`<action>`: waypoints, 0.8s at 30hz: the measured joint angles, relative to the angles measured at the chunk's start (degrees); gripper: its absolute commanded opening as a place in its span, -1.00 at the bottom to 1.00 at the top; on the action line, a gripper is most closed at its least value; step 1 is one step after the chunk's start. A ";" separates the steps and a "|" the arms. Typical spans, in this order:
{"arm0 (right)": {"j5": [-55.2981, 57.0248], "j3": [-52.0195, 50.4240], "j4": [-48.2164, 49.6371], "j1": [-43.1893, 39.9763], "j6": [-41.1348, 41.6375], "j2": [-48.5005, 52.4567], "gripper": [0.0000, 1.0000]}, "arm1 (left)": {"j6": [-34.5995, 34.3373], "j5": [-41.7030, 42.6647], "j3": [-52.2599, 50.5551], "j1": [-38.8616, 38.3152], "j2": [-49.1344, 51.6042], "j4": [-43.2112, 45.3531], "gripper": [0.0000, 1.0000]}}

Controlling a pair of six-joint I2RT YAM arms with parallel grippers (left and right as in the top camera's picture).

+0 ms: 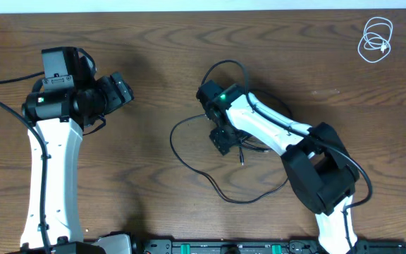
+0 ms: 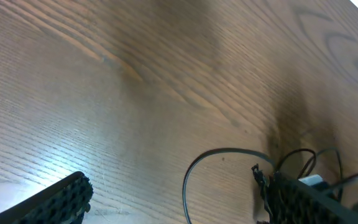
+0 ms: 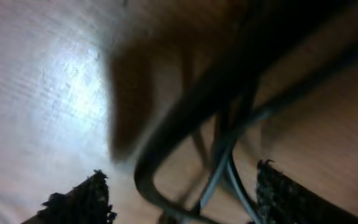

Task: Untangle cables
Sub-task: 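Grasp the black cable loops with the right gripper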

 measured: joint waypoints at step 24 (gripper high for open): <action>-2.36 0.44 1.31 -0.61 0.04 2.19 -0.57 | 0.00 0.00 0.00 0.00 0.02 0.04 0.82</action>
